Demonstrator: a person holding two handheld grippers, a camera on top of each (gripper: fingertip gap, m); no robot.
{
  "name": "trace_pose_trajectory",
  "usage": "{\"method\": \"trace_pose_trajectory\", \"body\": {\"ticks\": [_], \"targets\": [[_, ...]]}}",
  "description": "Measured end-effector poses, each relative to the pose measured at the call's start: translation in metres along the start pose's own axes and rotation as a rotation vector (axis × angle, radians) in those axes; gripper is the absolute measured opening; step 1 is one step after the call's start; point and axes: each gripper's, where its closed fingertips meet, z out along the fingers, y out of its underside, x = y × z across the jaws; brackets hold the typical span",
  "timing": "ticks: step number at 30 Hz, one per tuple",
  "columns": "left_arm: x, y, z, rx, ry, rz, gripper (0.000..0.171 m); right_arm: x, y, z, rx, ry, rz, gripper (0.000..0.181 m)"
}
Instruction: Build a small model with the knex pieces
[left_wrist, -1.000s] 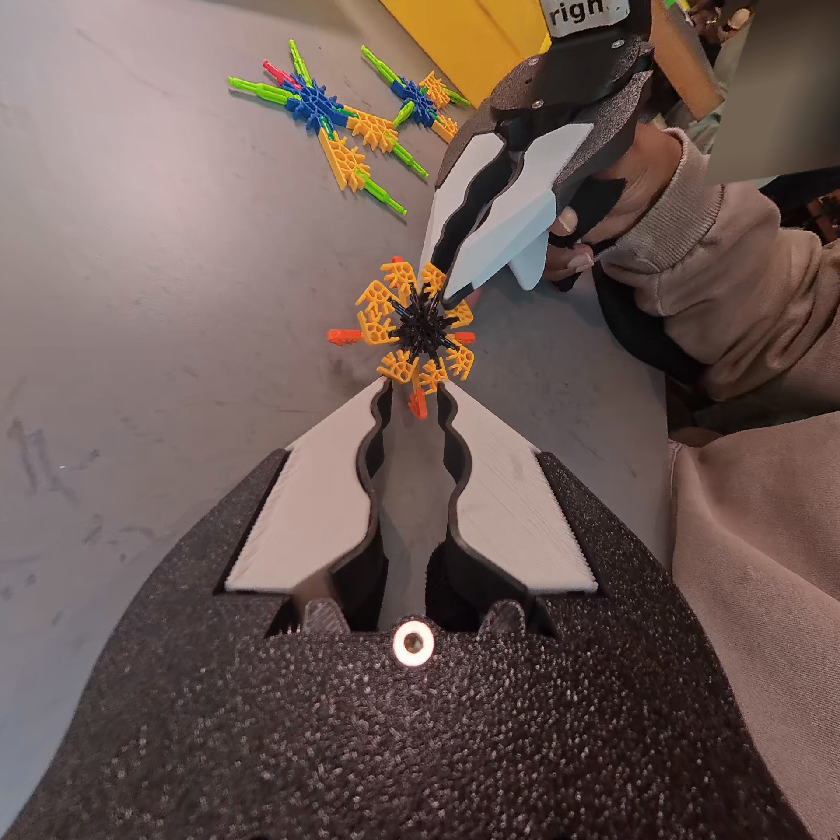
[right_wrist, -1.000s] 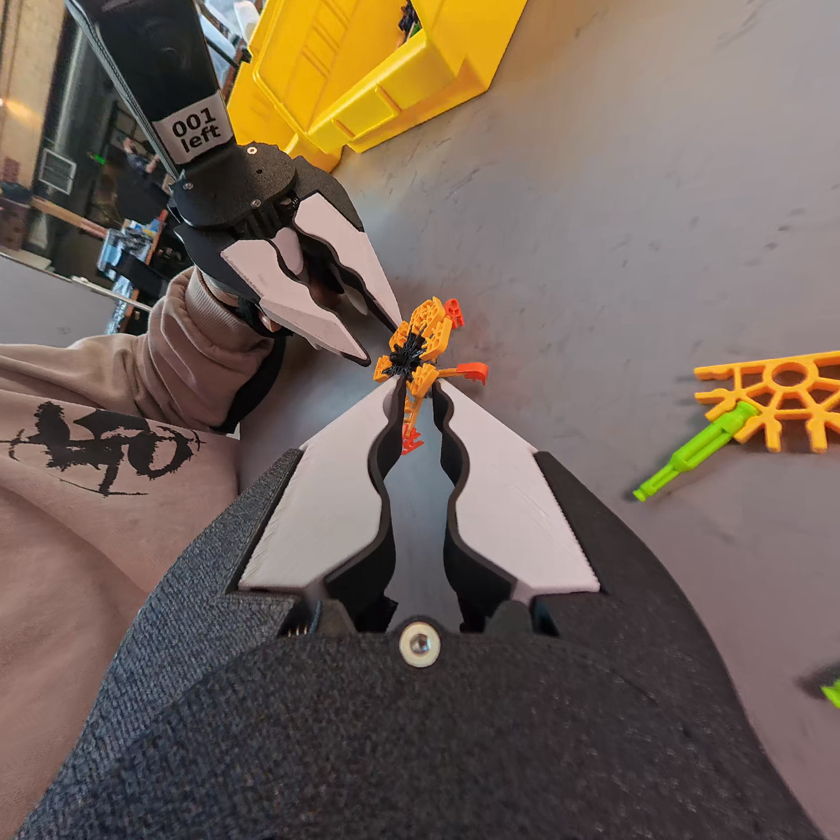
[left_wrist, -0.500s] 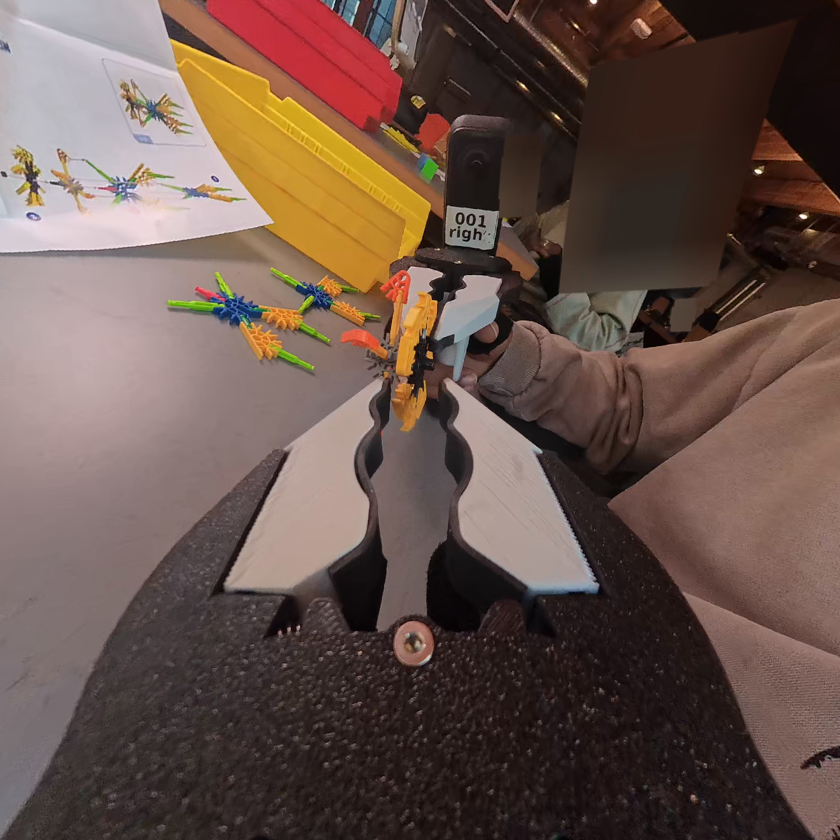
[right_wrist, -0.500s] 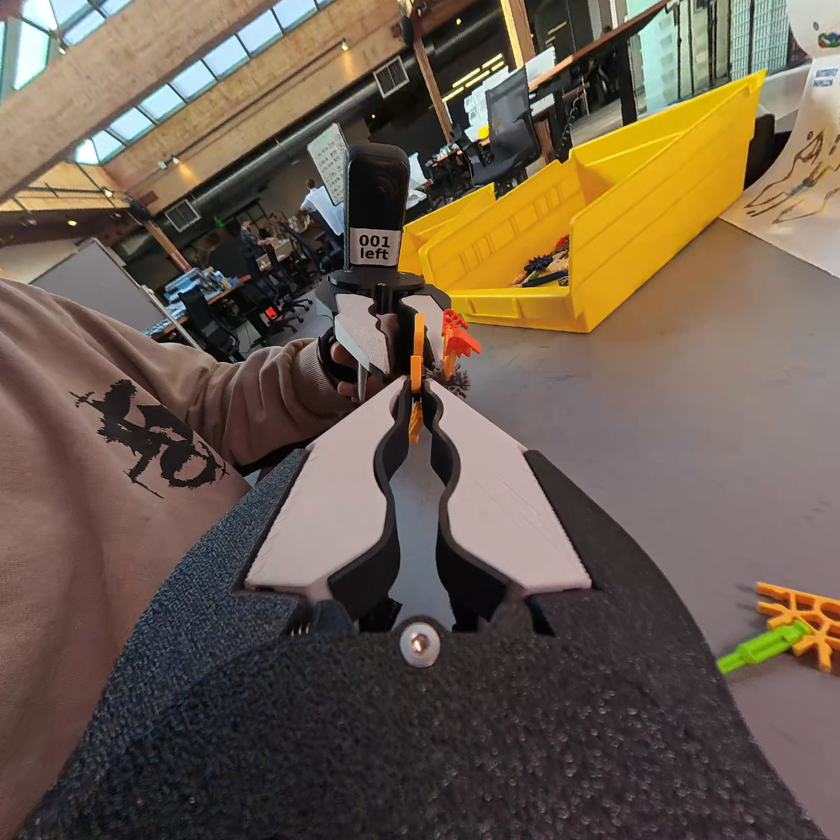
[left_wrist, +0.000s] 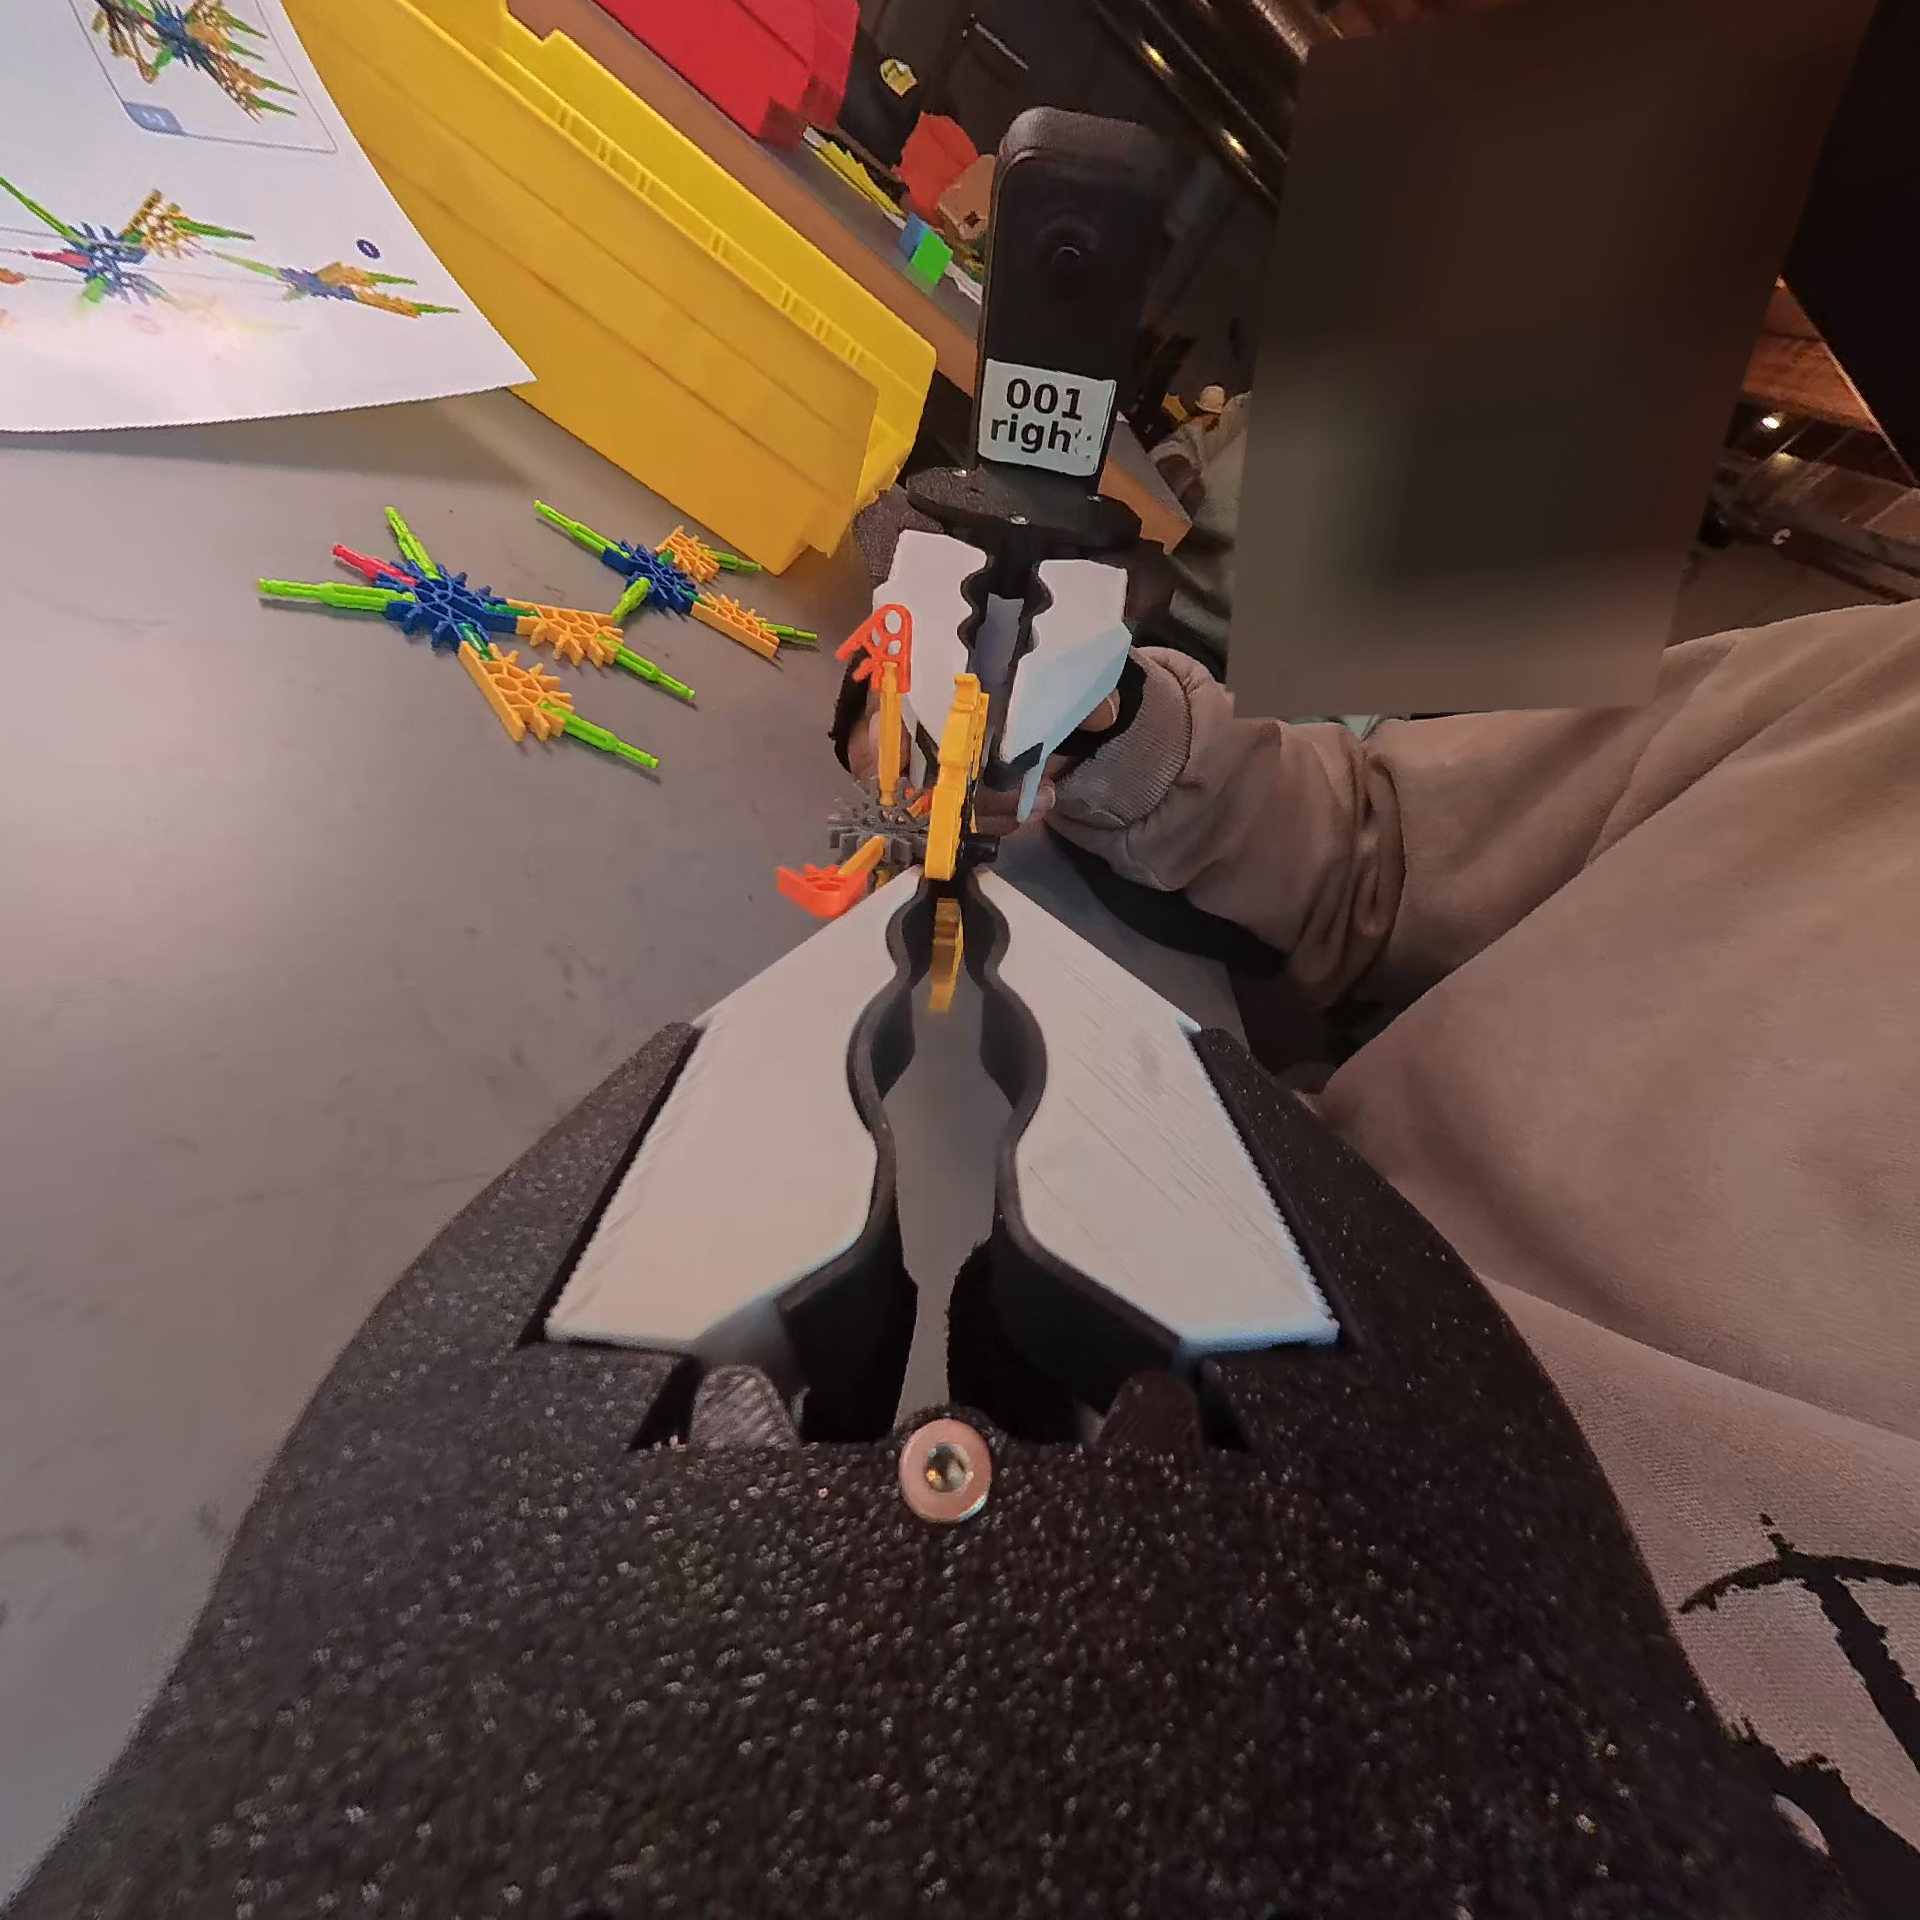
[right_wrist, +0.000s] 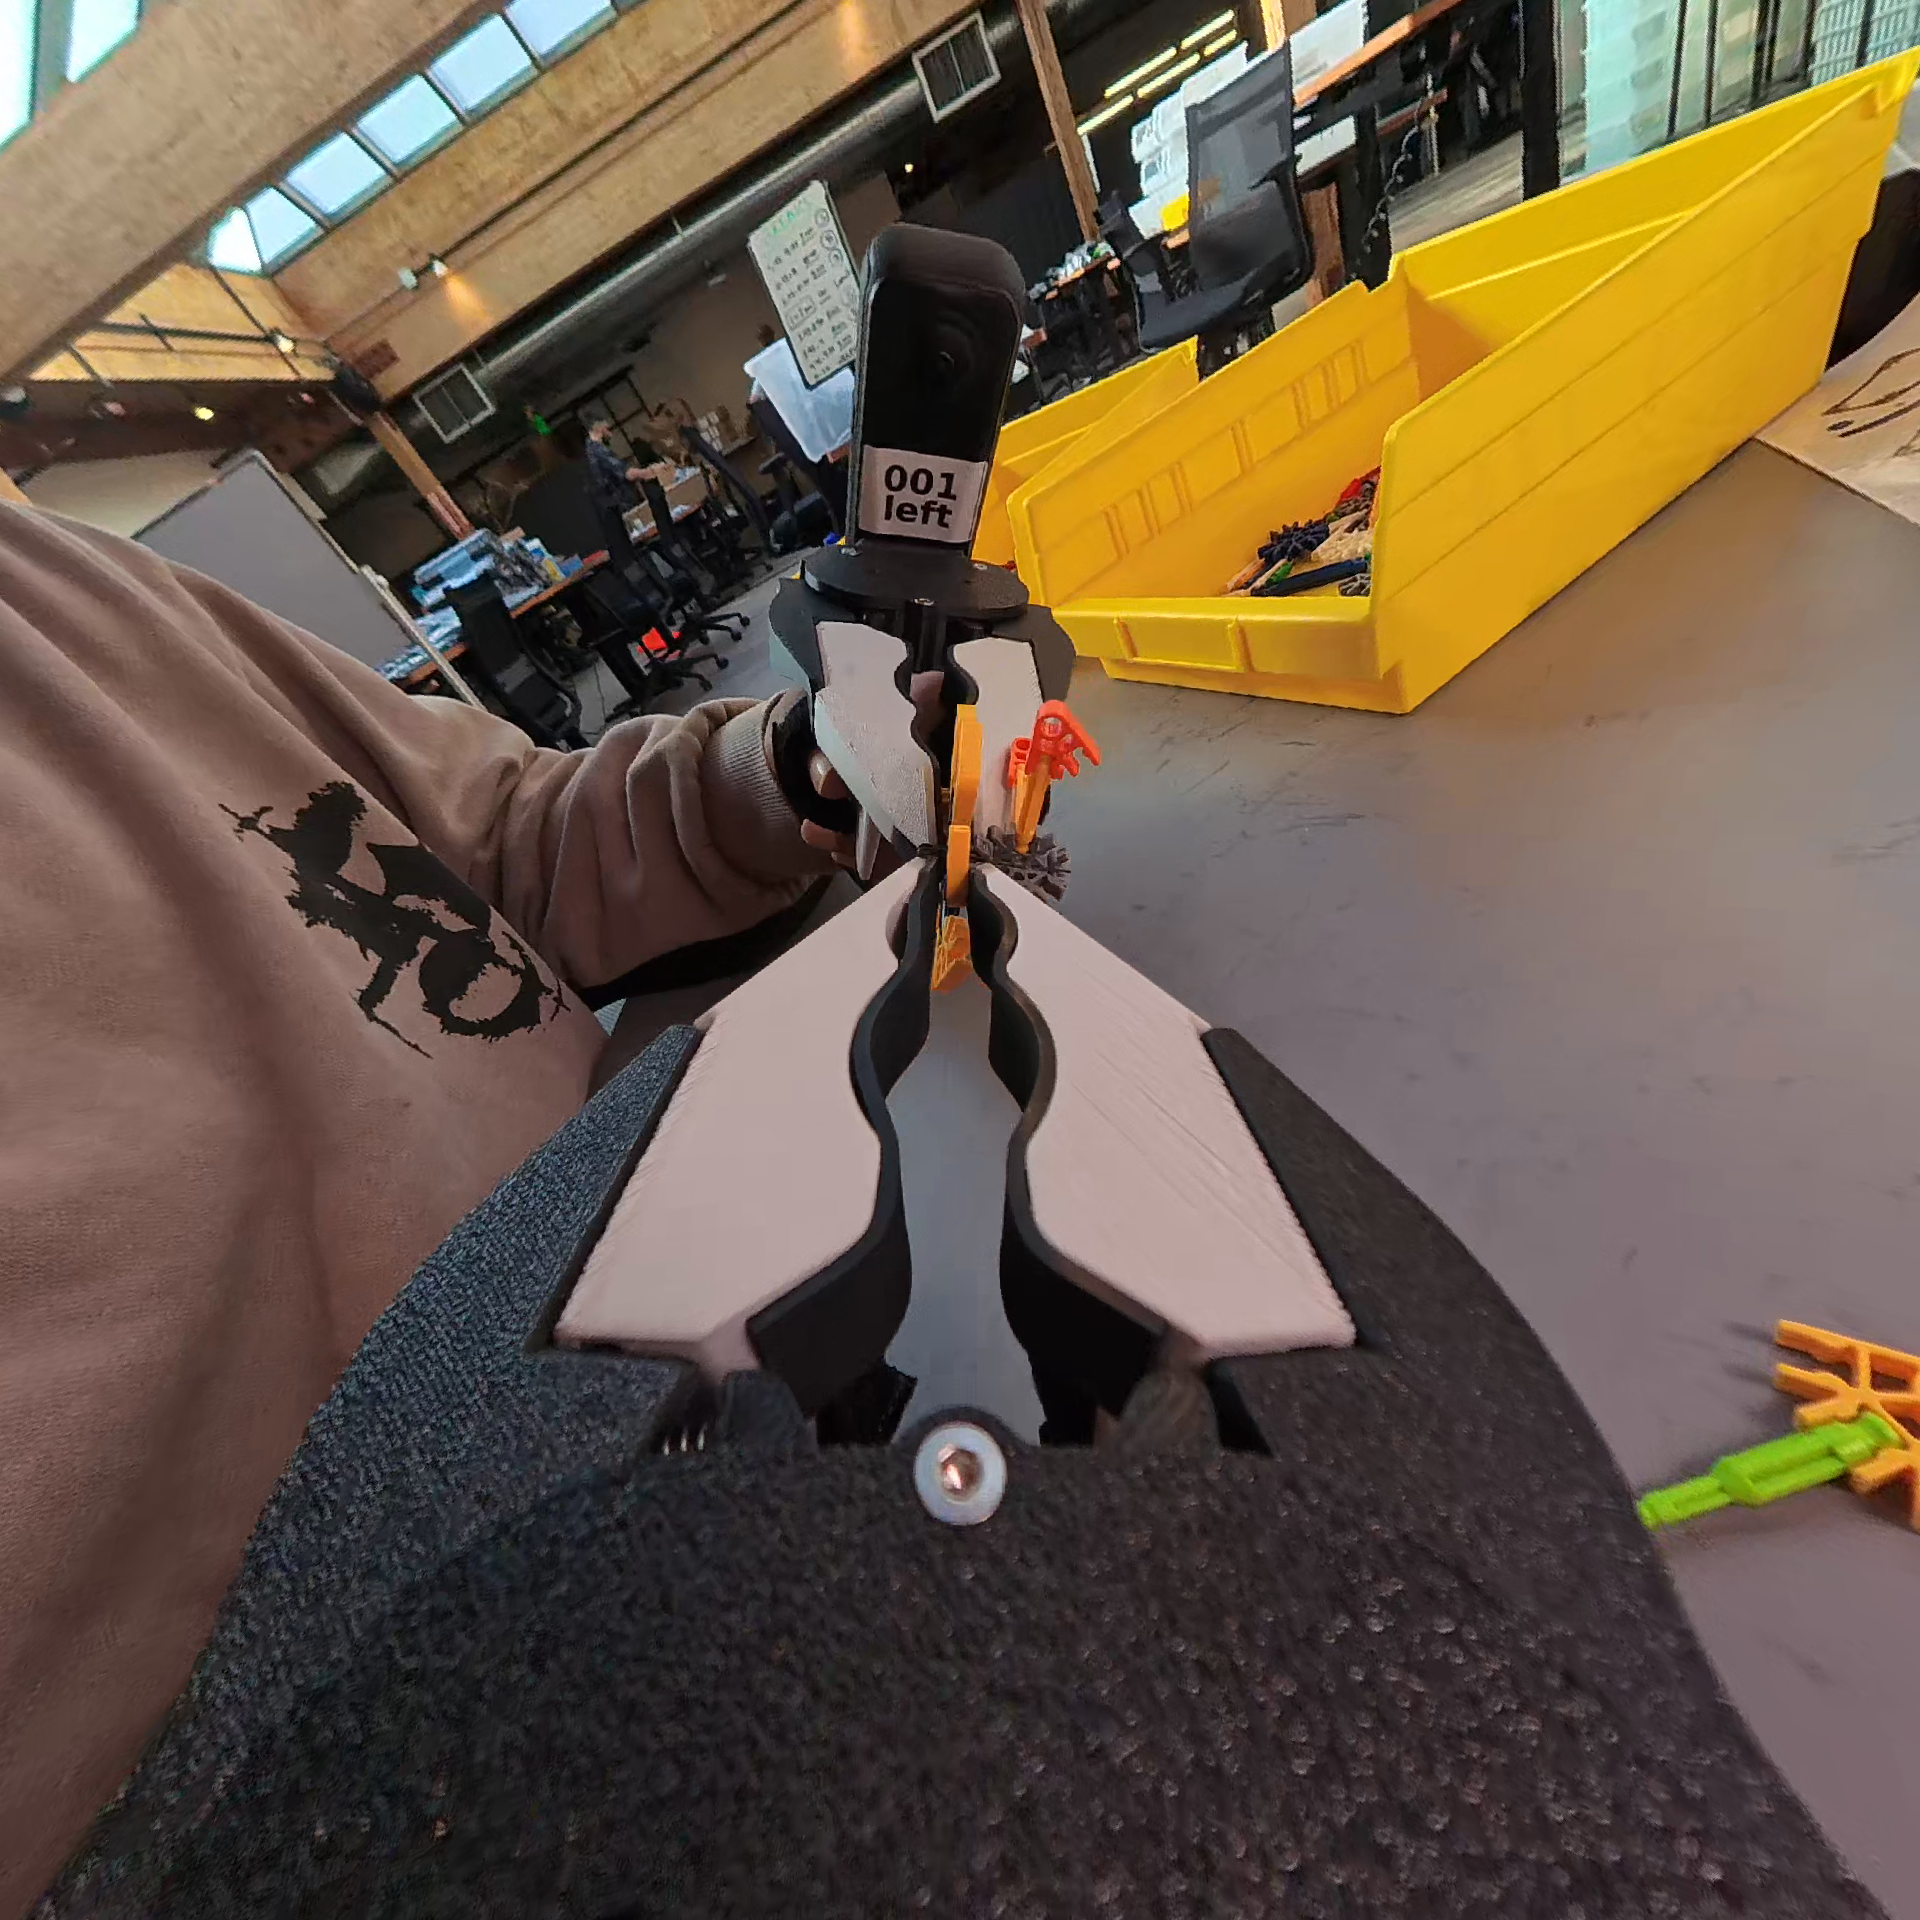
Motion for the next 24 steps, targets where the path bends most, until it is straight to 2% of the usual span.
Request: {"method": "trace_pose_trajectory", "body": {"ticks": [4, 6, 10, 15, 19, 22, 24], "targets": [[0.001, 0.002, 0.002, -0.004, 0.031, -0.051, 0.004, -0.002, 0.003, -0.002, -0.016, -0.038, 0.031, 0.002], [-0.003, 0.0, 0.0, 0.009, -0.005, -0.02, 0.004, 0.005, 0.004, -0.002, -0.015, -0.01, 0.109, 0.002], [-0.008, -0.015, -0.01, 0.068, -0.088, 0.074, 0.017, 0.01, -0.014, -0.006, 0.153, -0.055, 0.358, 0.001], [-0.001, -0.032, -0.017, 0.141, -0.202, 0.339, 0.018, 0.014, -0.031, -0.01, 0.31, -0.085, 0.515, 0.001], [-0.001, -0.035, -0.018, 0.12, -0.364, 0.619, 0.019, 0.014, -0.035, -0.014, 0.379, -0.143, 0.641, 0.001], [-0.003, -0.031, -0.014, 0.085, -0.417, 0.673, 0.019, 0.015, -0.034, -0.013, 0.389, -0.144, 0.669, 0.001], [-0.001, -0.029, -0.011, 0.093, -0.382, 0.641, 0.018, 0.014, -0.032, -0.011, 0.385, -0.145, 0.674, 0.001]]}}
